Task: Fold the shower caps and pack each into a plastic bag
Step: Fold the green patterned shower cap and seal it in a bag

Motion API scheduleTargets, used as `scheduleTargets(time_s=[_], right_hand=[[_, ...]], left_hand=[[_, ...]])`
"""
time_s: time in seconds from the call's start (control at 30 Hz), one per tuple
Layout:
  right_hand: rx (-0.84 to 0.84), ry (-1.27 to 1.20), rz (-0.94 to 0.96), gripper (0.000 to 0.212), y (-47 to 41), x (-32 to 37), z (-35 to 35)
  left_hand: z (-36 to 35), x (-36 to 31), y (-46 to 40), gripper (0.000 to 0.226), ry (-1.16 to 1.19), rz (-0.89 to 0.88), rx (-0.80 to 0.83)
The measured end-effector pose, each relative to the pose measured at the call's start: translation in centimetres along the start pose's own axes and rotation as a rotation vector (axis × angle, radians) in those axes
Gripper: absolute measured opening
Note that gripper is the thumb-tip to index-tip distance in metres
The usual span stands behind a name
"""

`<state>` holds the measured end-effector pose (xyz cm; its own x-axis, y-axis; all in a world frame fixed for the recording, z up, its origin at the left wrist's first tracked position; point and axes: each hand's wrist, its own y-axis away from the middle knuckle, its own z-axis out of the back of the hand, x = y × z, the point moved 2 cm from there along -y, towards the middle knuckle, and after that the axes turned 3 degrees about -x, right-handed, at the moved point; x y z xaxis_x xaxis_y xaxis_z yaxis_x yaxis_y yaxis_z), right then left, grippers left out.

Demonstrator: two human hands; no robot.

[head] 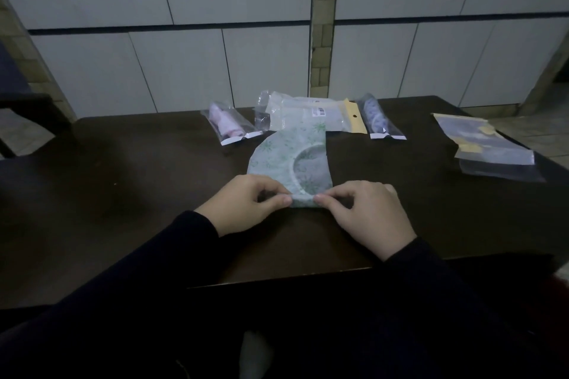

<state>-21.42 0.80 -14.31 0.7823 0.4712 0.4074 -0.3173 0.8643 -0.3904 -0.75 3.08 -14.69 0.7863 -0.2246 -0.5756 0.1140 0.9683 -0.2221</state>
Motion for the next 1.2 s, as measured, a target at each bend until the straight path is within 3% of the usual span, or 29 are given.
scheduleTargets(time_s=[0.17,0.33,0.53,0.73,0.9,0.97,1.2], right_hand=[[-0.010,-0.011,-0.023,0.026,-0.6,-0.4,-0.4],[0.008,0.020,-0.066,0.029,-1.6,-0.5,-0.5],[0.002,0.115,-0.049,0.029,-2.1,-0.1,-0.7],[-0.002,0.214,0.017,0.029,-2.6,0.4,-0.6],[-0.112,0.233,0.148,0.014,-2.7,0.7,-0.7],[-0.074,0.233,0.199,0.010,-2.6,0.8,-1.0],[0.053,0.255,0.217,0.032,-1.7,0.1,-0.7]], left_hand=[[0.0,-0.4,-0.1,0.010,0.085,0.078,-0.089],[-0.4,-0.5,-0.3,0.012,0.008,0.133,-0.163],[-1.2,-0.7,-0.4,0.012,-0.146,0.031,-0.206],[-0.6,-0.8,-0.2,0.010,-0.206,-0.077,-0.140],[-0.6,-0.5,-0.3,0.010,-0.271,-0.168,-0.144],[-0.4,-0.2,-0.4,0.011,-0.254,-0.198,-0.167],[0.7,1.2,0.0,0.029,-0.126,-0.189,-0.092]])
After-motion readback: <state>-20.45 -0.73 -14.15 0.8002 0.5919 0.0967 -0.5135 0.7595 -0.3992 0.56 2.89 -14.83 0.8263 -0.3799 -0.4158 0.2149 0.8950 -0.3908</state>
